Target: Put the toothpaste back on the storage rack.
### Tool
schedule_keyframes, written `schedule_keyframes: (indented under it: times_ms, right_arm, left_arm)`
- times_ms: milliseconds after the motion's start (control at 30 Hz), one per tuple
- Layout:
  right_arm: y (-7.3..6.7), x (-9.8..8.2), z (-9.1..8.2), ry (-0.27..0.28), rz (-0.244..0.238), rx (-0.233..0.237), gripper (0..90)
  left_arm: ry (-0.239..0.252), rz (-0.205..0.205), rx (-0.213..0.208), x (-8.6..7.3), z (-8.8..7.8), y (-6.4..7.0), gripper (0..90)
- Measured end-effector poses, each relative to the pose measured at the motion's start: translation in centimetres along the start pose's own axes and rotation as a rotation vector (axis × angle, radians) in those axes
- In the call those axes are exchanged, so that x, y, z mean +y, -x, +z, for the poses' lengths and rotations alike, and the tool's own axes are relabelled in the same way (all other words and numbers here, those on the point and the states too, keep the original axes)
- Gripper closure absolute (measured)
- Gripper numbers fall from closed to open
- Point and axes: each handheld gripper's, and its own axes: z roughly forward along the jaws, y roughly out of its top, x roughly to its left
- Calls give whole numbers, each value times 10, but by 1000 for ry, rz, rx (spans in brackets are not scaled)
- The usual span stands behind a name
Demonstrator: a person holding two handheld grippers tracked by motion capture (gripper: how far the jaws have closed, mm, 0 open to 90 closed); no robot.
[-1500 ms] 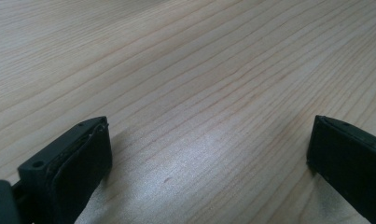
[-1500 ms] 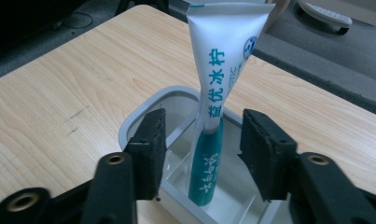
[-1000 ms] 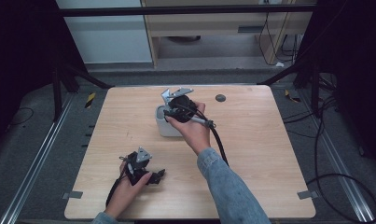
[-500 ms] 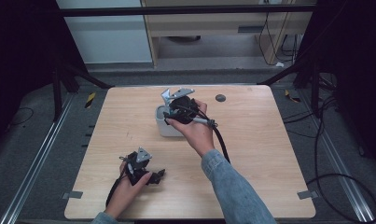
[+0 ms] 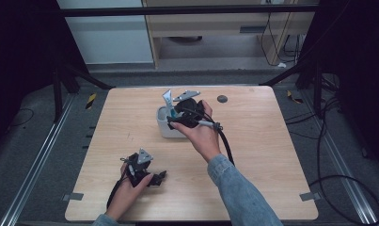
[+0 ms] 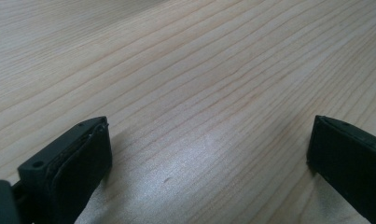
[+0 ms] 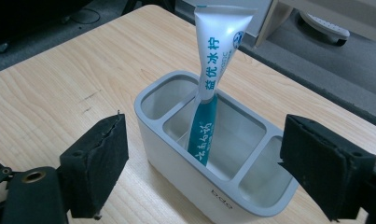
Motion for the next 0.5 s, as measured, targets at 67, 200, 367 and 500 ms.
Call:
schedule_keyframes:
  times_ms: [67, 200, 367, 500]
  right_arm:
    - [0, 0, -3, 2, 1, -2, 140]
    - [0, -2, -9, 6, -9, 0, 137]
    - [2, -5, -13, 14, 1, 8, 118]
    - [7, -8, -18, 35, 0, -9, 119]
  left_arm:
    - [0, 0, 0, 0, 0, 0, 0]
    - [0, 0, 0, 0, 0, 0, 0]
    - [0, 0, 0, 0, 0, 0, 0]
    - [1, -1, 0, 0, 0, 0, 0]
